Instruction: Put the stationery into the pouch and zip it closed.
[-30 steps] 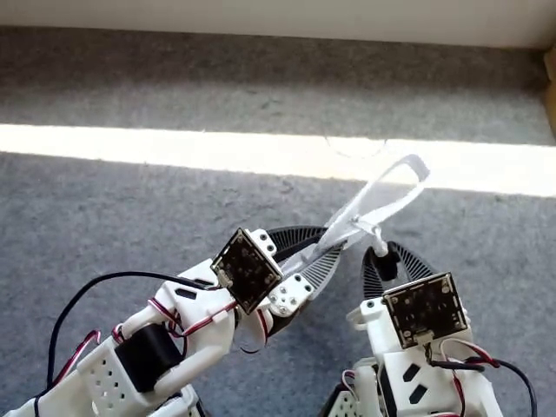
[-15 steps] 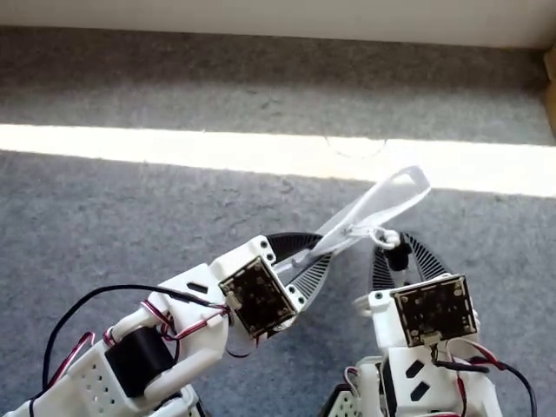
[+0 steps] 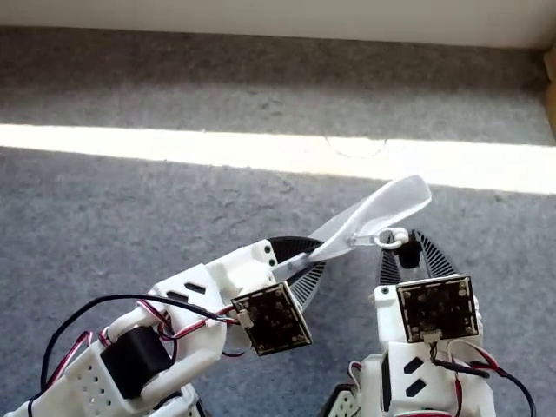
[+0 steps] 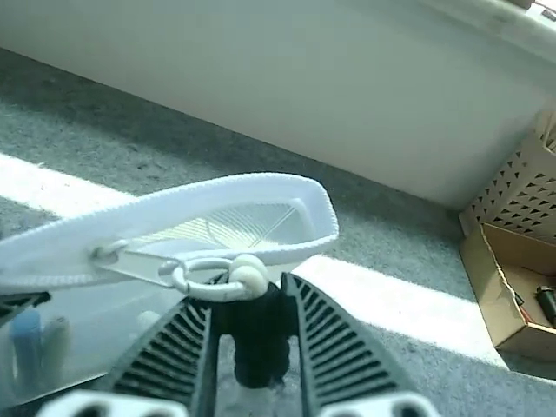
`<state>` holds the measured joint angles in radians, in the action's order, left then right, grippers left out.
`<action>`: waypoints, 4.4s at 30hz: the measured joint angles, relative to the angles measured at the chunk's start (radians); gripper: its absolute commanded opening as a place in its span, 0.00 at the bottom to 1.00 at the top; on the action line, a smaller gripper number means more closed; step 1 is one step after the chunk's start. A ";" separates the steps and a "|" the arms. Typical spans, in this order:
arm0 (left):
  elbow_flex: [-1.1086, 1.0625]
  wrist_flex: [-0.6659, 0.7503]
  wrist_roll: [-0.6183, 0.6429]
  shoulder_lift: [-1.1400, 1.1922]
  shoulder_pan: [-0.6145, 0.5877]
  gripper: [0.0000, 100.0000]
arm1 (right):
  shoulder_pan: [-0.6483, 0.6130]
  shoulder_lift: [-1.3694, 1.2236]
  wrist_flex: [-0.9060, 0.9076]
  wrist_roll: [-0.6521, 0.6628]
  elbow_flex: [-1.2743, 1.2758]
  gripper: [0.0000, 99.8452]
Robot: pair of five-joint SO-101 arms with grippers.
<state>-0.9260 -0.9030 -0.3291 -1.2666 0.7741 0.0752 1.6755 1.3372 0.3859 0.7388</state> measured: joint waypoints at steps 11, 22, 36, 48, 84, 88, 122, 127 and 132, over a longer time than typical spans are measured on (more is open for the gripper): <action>0.000 0.000 -0.002 0.000 -0.008 0.01 | 0.084 0.000 -0.049 -0.002 0.006 0.00; -0.002 -0.028 -0.005 -0.055 -0.043 0.01 | 0.230 0.002 -0.210 -0.002 0.129 0.00; -0.005 -0.129 -0.003 -0.318 -0.216 0.01 | 0.370 0.000 -0.304 -0.005 0.189 0.00; -0.005 -0.129 0.110 -0.319 -0.190 0.17 | 0.226 0.000 -0.196 -0.009 0.132 0.00; -0.029 -0.176 0.489 -0.319 0.103 0.26 | -0.345 0.002 -0.160 -0.072 0.021 0.00; -0.112 -0.106 0.489 -0.318 0.091 0.24 | -0.345 0.002 -0.160 -0.072 0.021 0.00; -0.284 0.201 0.491 -0.319 0.009 0.01 | -0.347 0.002 -0.066 -0.077 -0.002 0.00; -0.284 0.213 0.493 -0.316 0.005 0.01 | -0.350 0.000 -0.037 -0.074 0.003 0.00; -0.284 0.213 0.390 -0.315 -0.029 0.01 | -0.350 0.000 -0.034 -0.074 0.003 0.00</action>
<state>-1.2098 -0.6897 0.0606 -1.5812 0.7449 -0.2746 1.6755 1.3034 0.3122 0.7419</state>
